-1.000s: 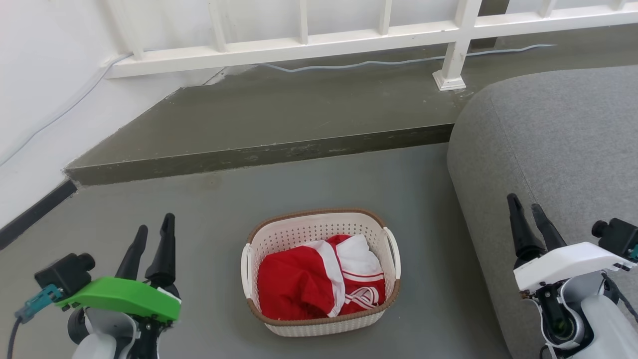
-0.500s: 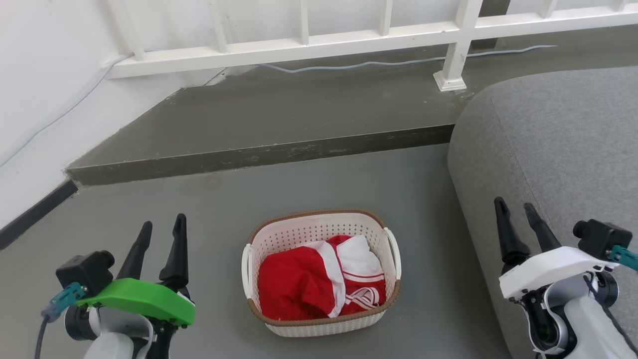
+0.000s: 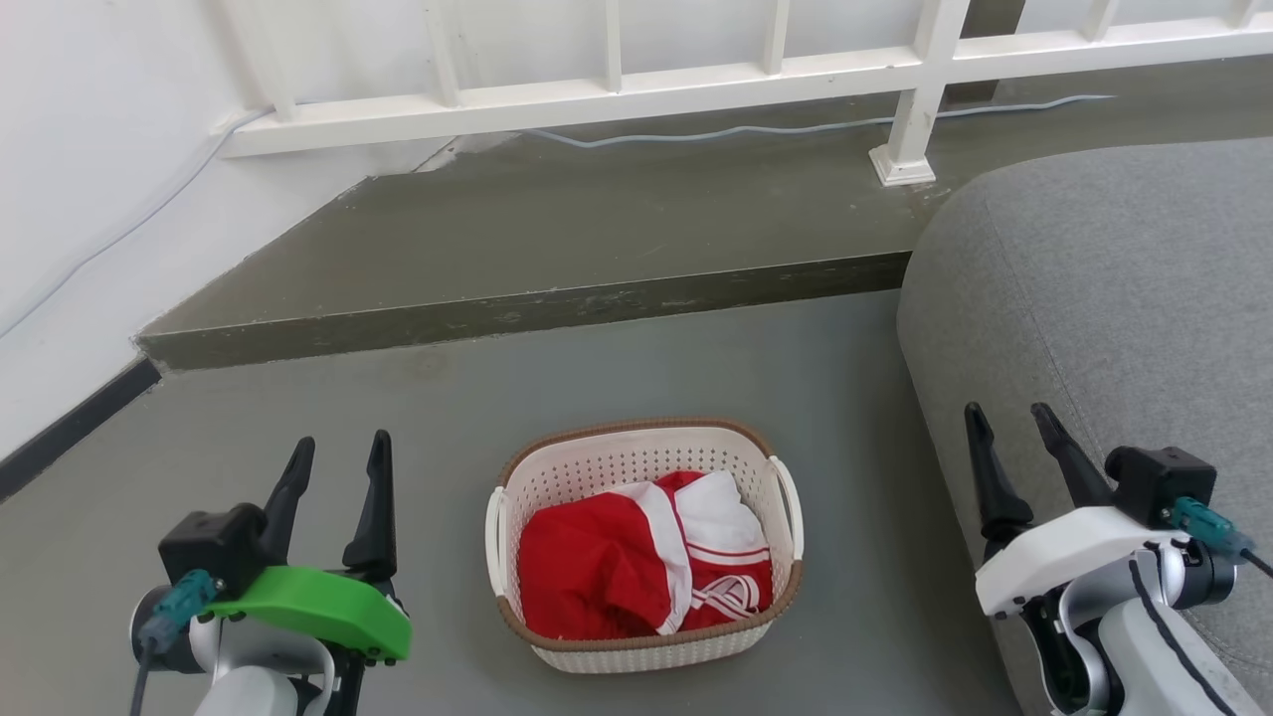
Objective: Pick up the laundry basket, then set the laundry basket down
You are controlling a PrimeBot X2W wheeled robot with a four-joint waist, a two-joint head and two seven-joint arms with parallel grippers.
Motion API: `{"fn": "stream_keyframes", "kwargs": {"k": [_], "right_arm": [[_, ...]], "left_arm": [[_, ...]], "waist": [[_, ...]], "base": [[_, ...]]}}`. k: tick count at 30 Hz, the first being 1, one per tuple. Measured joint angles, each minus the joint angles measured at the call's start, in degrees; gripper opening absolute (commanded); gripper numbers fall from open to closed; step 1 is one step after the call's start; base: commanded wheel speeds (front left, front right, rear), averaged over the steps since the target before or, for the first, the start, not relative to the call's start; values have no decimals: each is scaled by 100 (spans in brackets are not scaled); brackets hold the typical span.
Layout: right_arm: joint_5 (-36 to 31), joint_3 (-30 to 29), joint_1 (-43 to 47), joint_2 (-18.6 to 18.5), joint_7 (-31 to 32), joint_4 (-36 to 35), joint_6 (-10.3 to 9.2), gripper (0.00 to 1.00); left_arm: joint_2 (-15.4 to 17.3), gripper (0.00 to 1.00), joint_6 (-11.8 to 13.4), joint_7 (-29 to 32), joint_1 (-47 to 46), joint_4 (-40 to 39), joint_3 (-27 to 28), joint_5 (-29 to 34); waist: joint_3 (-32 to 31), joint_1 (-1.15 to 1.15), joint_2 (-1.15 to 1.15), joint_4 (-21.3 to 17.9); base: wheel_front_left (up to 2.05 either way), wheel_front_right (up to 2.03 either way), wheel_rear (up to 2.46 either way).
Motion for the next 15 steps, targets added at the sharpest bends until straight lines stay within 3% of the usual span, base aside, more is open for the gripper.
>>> {"fn": "stream_keyframes", "kwargs": {"k": [15], "right_arm": [[-966,250,3,-21,-265,146,-196,100]], "left_arm": [[-48,100,186,-277,31,127,-185,823]], "waist": [[0,0,0,10]], "base": [[0,0,0]]}}
